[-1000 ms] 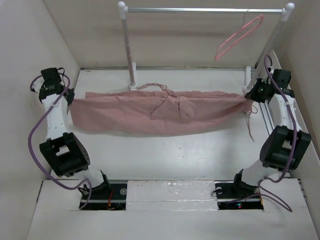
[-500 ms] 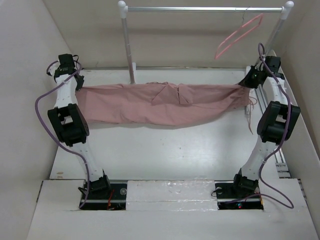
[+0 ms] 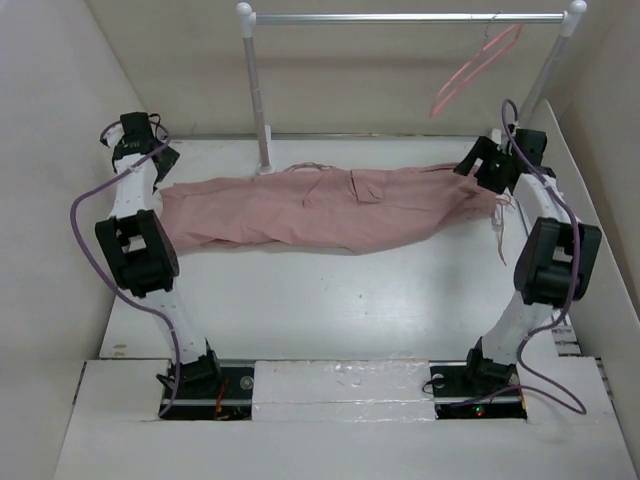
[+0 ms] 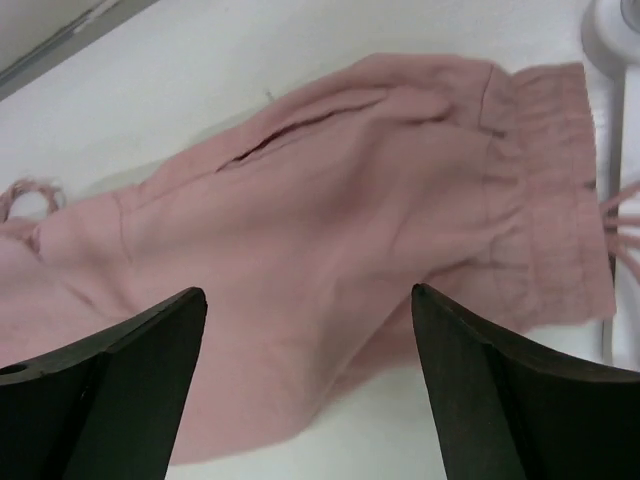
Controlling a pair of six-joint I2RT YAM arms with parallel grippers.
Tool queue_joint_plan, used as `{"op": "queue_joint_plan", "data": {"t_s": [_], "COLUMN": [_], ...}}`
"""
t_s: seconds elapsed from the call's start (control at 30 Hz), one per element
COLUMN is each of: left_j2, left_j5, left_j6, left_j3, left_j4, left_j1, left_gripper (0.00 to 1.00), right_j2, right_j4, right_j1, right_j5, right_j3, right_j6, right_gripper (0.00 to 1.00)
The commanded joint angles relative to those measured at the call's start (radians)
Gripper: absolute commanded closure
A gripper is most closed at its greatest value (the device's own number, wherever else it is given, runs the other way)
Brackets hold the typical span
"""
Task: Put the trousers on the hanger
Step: Fold the trousers at the center of the board.
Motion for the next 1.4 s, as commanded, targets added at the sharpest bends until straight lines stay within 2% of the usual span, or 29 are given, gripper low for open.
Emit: {"op": "queue_joint_plan", "data": {"t_s": [0.0,0.13,0.17,0.2,0.27,0.37,0.53,0.67,0.77,0.8,0.87,0.9,0.93,1.0,1.03,1.2,1.37], "left_j2": [-0.237,-0.446,-0.519,-0.547,-0.587,-0.549,-0.44,-0.429,-0.423,-0.42,-0.402,-0.397,-0.396,-0.399,-0.406,-0.42,-0.42], "left_j5": [0.027,0.116,0.125,0.133,0.153,0.168,0.222,0.214,0.232,0.229,0.214,0.211,0.202,0.183,0.138,-0.005,0.045], "left_j6": [0.053,0.008,0.001,-0.005,-0.019,-0.032,-0.042,-0.051,-0.056,-0.054,-0.051,-0.054,-0.054,-0.056,-0.059,-0.088,-0.098], "left_j3": [-0.136,-0.464,-0.597,-0.658,-0.788,-0.857,-0.835,-0.845,-0.874,-0.878,-0.873,-0.87,-0.873,-0.87,-0.864,-0.816,-0.801], "left_j4": [0.038,0.125,0.17,0.181,0.208,0.215,0.207,0.233,0.247,0.25,0.23,0.225,0.224,0.213,0.204,0.118,0.087], "left_j1": [0.0,-0.009,-0.009,-0.009,-0.009,-0.009,-0.009,0.0,0.034,0.034,0.034,0.034,0.034,0.034,0.034,0.034,0.079], "left_gripper": [0.3,0.32,0.32,0.32,0.32,0.32,0.3,0.29,0.29,0.29,0.29,0.3,0.3,0.3,0.3,0.29,0.29], "right_j2": [-0.198,-0.284,-0.293,-0.302,-0.289,-0.211,-0.112,-0.049,0.0,0.012,0.035,0.032,0.008,-0.013,-0.104,-0.273,-0.404], "right_j4": [0.129,0.154,0.175,0.192,0.264,0.341,0.382,0.425,0.455,0.453,0.447,0.441,0.424,0.412,0.371,0.306,0.255], "right_j1": [0.008,-0.003,-0.012,-0.023,-0.037,-0.055,-0.064,-0.064,-0.043,-0.043,-0.034,-0.034,-0.034,-0.034,-0.034,-0.076,-0.167], "right_j5": [0.009,0.043,0.05,0.055,0.044,0.005,0.024,0.024,0.031,0.029,0.031,0.04,0.049,0.079,0.087,0.121,0.093], "right_j3": [-0.111,-0.289,-0.361,-0.395,-0.463,-0.516,-0.472,-0.457,-0.445,-0.437,-0.423,-0.424,-0.426,-0.46,-0.476,-0.619,-0.77], "right_j6": [-0.002,-0.008,-0.005,0.004,0.035,0.084,0.159,0.239,0.288,0.294,0.302,0.297,0.274,0.236,0.192,0.102,0.065], "right_gripper": [0.12,0.36,0.36,0.36,0.25,0.15,0.14,0.17,0.37,0.62,0.81,0.95,0.99,1.0,1.0,1.0,1.0]}}
